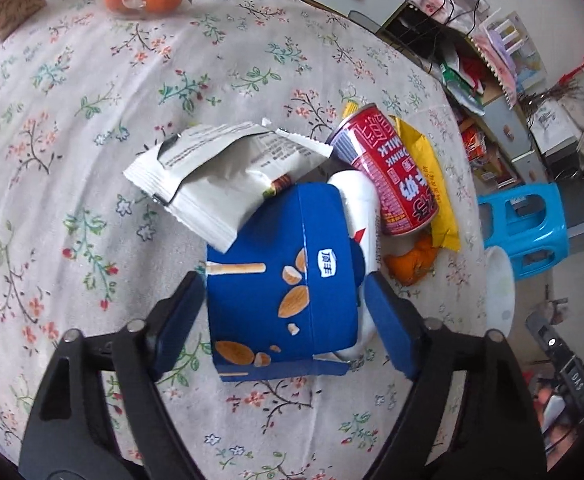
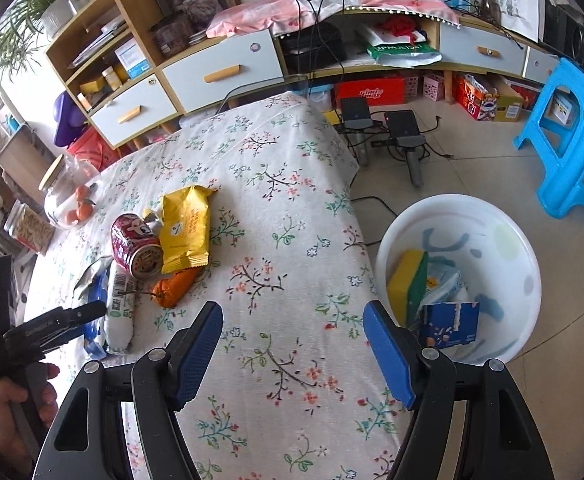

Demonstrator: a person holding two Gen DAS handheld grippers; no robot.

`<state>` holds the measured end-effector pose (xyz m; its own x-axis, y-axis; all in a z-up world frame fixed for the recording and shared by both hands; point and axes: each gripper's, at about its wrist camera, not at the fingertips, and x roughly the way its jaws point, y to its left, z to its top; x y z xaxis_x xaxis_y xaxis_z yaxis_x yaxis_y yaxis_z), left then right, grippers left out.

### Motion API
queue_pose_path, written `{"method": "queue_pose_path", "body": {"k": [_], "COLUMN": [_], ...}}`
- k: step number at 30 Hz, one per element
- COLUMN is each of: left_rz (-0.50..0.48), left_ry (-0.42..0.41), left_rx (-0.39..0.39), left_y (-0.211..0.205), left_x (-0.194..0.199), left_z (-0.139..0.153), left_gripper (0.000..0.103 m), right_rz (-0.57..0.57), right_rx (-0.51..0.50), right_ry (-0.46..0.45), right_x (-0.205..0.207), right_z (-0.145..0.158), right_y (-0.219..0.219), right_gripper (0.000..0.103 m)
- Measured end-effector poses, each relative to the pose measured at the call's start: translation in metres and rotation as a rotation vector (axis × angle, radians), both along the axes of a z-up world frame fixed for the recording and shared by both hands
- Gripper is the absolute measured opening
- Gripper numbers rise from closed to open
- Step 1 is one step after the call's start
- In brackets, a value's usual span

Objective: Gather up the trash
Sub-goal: 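Grasp the blue almond snack box with the left tool, then grasp the red can with the right tool while the left tool holds the blue box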

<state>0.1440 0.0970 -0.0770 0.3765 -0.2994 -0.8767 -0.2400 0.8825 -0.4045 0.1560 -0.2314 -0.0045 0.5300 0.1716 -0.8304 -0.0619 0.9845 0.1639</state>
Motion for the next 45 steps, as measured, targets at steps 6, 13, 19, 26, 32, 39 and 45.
{"method": "queue_pose_path", "body": {"k": [6, 13, 19, 26, 32, 39, 45], "left_rz": [-0.029, -0.042, -0.038, -0.001, 0.032, 0.034, 0.028], "left_ry": [-0.030, -0.127, -0.155, -0.180, -0.175, -0.166, -0.163], "left_rx": [0.015, 0.098, 0.088, 0.081, 0.103, 0.097, 0.094], "left_y": [-0.003, 0.010, 0.030, 0.058, 0.079, 0.087, 0.088], "left_x": [-0.008, -0.019, -0.030, -0.044, -0.049, -0.050, -0.050], "left_z": [0.011, 0.039, 0.046, 0.050, 0.047, 0.044, 0.044], "left_gripper": [0.071, 0.071, 0.071, 0.071, 0.071, 0.071, 0.071], "right_rz": [0.015, 0.074, 0.138, 0.196, 0.241, 0.261, 0.283], "right_rx": [0.001, 0.006, 0.014, 0.082, 0.112, 0.109, 0.124], "right_ry": [0.002, -0.007, -0.006, -0.014, 0.005, 0.057, 0.069], "right_x": [0.003, 0.012, 0.027, 0.054, 0.077, 0.091, 0.091], "right_z": [0.000, 0.003, -0.003, -0.018, -0.036, -0.061, -0.065], "right_y": [0.010, 0.049, 0.096, 0.141, 0.161, 0.172, 0.175], "right_gripper": [0.074, 0.074, 0.074, 0.074, 0.073, 0.073, 0.070]}}
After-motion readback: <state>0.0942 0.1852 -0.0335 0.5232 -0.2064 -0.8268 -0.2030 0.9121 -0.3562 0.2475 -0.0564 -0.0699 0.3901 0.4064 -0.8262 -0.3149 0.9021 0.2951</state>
